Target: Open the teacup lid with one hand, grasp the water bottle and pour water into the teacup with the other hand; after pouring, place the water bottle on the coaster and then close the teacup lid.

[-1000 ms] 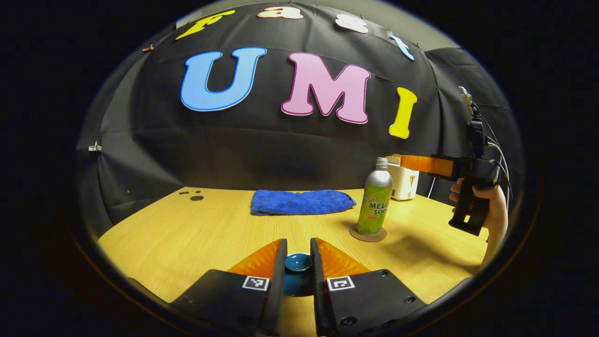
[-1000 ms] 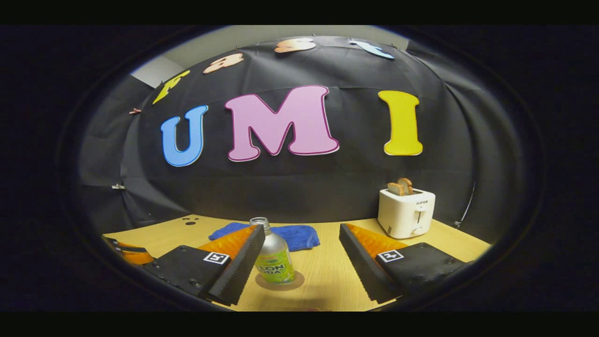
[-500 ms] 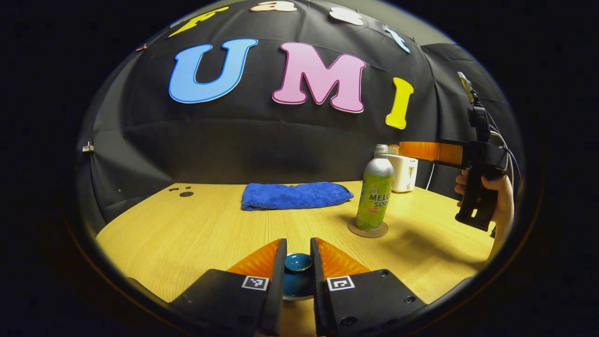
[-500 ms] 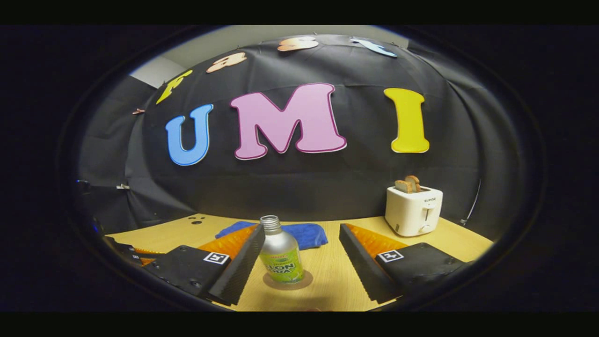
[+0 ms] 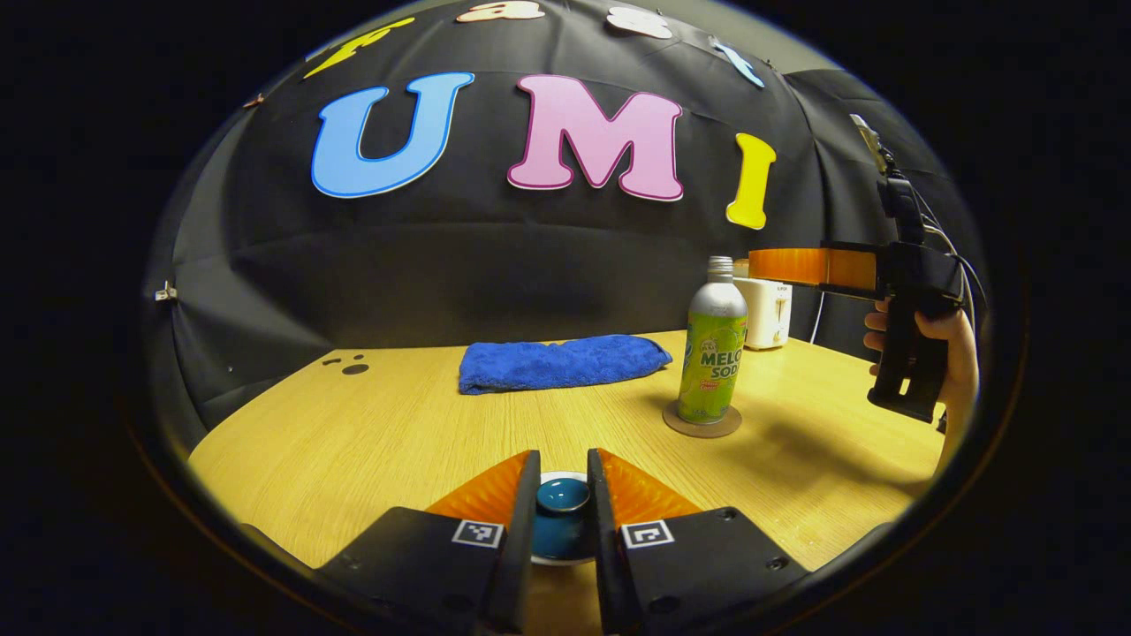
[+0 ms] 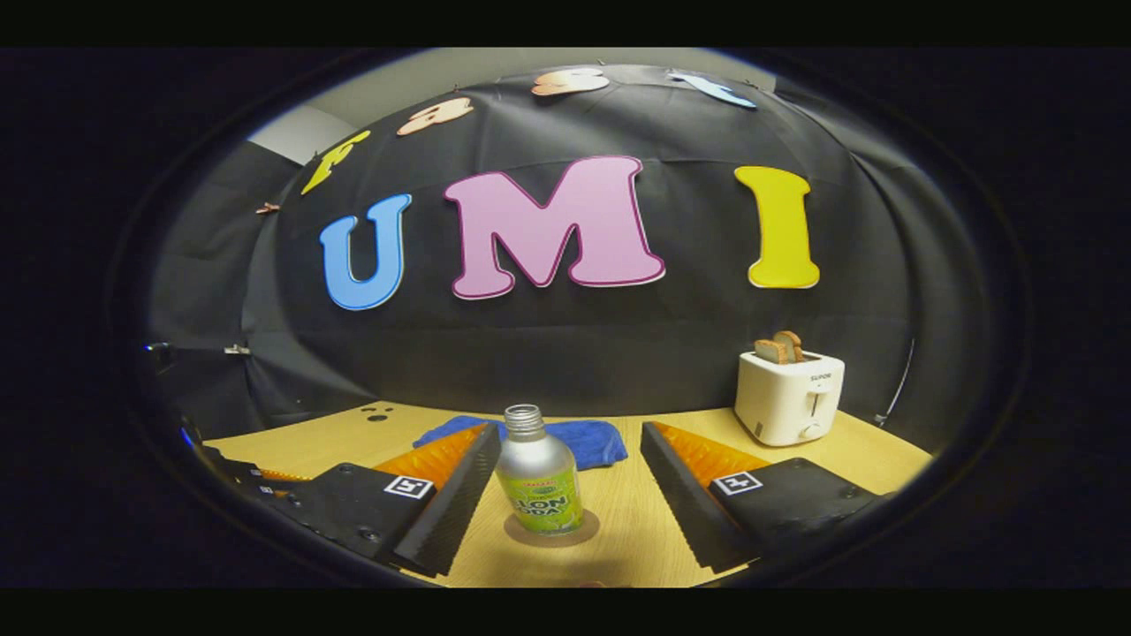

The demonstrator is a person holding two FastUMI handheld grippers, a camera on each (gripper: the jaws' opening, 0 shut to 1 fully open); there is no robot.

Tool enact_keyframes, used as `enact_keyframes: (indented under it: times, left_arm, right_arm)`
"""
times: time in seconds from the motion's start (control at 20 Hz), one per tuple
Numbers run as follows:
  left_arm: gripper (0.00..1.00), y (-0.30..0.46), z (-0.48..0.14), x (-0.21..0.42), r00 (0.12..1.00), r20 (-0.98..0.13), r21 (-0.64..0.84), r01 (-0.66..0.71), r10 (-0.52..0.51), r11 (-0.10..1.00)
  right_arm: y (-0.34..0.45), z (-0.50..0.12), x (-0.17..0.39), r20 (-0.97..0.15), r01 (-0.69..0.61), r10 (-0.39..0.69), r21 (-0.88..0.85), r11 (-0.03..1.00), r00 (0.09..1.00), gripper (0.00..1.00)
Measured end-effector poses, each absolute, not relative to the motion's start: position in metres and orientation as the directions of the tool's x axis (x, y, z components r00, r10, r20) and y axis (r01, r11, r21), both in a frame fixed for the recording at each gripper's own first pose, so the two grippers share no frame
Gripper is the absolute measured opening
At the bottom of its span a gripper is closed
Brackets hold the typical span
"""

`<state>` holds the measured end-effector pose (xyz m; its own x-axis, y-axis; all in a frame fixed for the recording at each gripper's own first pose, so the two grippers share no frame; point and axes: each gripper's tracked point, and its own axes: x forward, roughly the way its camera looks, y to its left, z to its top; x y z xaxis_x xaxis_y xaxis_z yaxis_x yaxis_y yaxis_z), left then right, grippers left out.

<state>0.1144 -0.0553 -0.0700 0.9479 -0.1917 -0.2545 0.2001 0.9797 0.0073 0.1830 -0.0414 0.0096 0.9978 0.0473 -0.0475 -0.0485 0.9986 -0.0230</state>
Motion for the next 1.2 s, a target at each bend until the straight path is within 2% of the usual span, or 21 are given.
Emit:
enact_keyframes:
  times: [0.35,0.4,0.45,0.55,0.65,0.95,1.2]
  left_arm:
    - [0.38,-0.054,-0.062,0.109,0.955,-0.232,0.009,0.19,-0.183,0.982]
    - [0.49,-0.052,-0.053,0.104,0.961,-0.21,0.022,0.187,-0.179,0.982]
    - [0.7,-0.05,-0.046,0.101,0.967,-0.189,0.034,0.18,-0.171,0.983]
    - [0.88,-0.046,-0.034,0.091,0.976,-0.155,0.054,0.165,-0.155,0.985]
    - [0.96,-0.042,-0.023,0.079,0.983,-0.124,0.056,0.146,-0.138,0.988]
    - [0.96,-0.015,0.002,0.037,0.998,-0.045,0.045,0.055,-0.053,0.997]
    - [0.96,0.007,0.011,0.015,1.0,-0.015,0.054,0.0,0.001,0.999]
  right_arm:
    - [-0.034,0.008,0.183,-0.052,-0.064,0.063,-0.033,0.997,0.997,0.98]
    - [-0.031,0.009,0.182,-0.05,-0.07,0.068,-0.032,0.997,0.996,0.99]
    - [-0.029,0.009,0.181,-0.049,-0.074,0.072,-0.03,0.997,0.996,0.98]
    - [-0.026,0.009,0.181,-0.048,-0.081,0.079,-0.033,0.996,0.996,0.98]
    - [-0.024,0.011,0.181,-0.043,-0.083,0.082,-0.039,0.996,0.996,0.98]
    - [0.0,-0.007,0.135,-0.099,-0.132,0.126,-0.057,0.99,0.987,0.98]
    - [0.002,-0.001,0.071,-0.075,-0.113,0.109,-0.055,0.992,0.991,0.98]
